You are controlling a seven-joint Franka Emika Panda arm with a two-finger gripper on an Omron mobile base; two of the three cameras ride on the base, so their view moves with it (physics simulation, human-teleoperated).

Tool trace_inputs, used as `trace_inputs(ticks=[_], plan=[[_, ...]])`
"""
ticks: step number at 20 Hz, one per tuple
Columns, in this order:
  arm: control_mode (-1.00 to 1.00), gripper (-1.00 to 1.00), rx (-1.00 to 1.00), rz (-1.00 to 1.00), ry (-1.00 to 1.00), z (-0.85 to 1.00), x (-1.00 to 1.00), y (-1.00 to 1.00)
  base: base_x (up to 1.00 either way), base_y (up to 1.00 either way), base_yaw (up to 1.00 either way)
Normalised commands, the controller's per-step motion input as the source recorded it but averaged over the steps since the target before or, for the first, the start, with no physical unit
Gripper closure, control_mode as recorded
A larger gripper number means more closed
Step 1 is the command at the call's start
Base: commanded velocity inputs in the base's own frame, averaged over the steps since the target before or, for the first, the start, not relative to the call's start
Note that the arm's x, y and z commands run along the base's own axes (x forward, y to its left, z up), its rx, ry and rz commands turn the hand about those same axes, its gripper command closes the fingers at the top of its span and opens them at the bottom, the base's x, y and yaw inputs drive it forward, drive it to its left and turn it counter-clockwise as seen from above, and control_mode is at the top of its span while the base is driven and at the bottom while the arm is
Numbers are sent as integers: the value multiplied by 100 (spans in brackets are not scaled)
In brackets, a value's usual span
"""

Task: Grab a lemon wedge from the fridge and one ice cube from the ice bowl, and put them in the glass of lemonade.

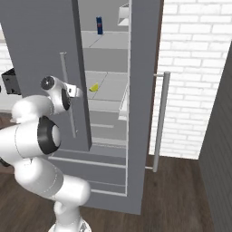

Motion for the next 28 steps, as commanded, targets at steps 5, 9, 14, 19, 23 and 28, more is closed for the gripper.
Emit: trace_inputs(ticks=[5,9,14,19,23,28], plan=[[-100,100,0,23,4,28,-54,79,0,0,0],[-100,100,0,25,5,30,-81,96,0,0,0],[-100,100,-2,23,6,39,-97,100,0,0,0],[-100,100,-7,19,7,52,-100,97,0,0,0],[-100,100,-9,20,7,46,-99,94,0,0,0],[-100,-100,-14,7,1,19,-96,84,0,0,0]])
